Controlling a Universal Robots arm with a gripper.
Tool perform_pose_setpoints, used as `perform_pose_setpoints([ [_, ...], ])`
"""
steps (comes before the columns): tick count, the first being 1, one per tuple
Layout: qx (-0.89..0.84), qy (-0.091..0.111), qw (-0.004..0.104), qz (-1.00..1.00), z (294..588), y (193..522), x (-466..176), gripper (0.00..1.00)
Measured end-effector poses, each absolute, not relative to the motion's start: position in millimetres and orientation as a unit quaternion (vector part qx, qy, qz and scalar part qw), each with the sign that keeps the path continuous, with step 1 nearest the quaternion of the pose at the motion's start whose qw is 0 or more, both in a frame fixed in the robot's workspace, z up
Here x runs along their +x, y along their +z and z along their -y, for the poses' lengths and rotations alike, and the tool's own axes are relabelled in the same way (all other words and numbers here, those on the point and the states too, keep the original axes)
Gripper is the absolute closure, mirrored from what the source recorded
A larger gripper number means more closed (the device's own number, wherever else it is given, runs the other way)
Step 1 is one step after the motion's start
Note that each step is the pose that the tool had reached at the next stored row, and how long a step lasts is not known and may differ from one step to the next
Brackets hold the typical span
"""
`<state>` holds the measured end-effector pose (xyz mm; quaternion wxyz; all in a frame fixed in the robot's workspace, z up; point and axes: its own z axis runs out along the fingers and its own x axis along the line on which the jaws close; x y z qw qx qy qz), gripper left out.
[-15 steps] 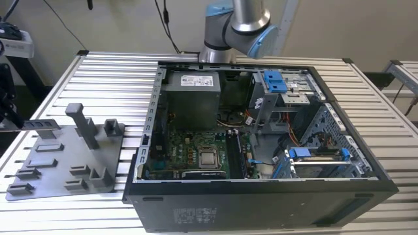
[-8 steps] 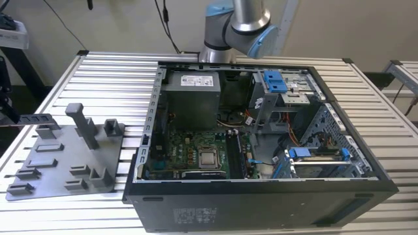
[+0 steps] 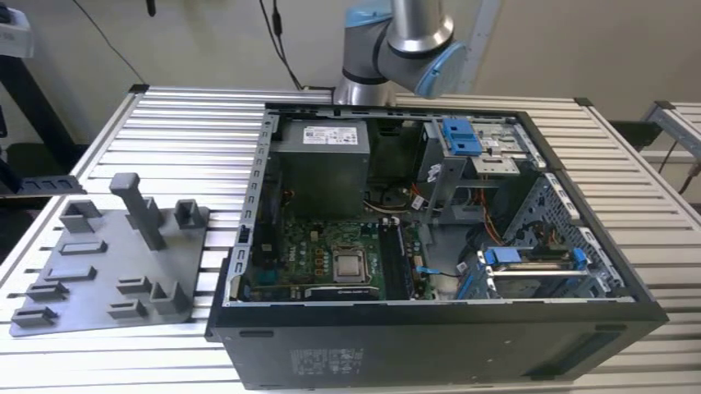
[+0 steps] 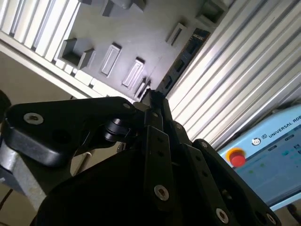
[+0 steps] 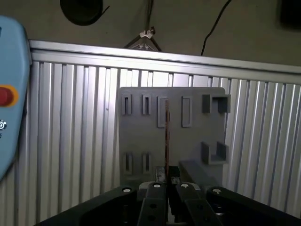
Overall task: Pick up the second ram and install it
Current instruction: 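Pick up the second ram and move it above second insertion slot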
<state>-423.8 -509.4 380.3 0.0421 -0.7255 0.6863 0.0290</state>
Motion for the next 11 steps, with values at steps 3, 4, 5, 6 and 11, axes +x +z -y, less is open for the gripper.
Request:
perform_pose_setpoints([
  [3, -0.725, 0.029, 0.042, -0.686, 509.4, 386.6, -423.8, 0.86],
  [4, -0.725, 0.029, 0.042, -0.686, 509.4, 388.5, -423.8, 0.86],
  [5, -0.725, 0.029, 0.042, -0.686, 509.4, 390.4, -423.8, 0.86],
  [6, -0.725, 0.029, 0.042, -0.686, 509.4, 392.1, -423.8, 0.86],
  [11, -0.725, 0.029, 0.043, -0.686, 509.4, 399.5, -423.8, 0.86],
])
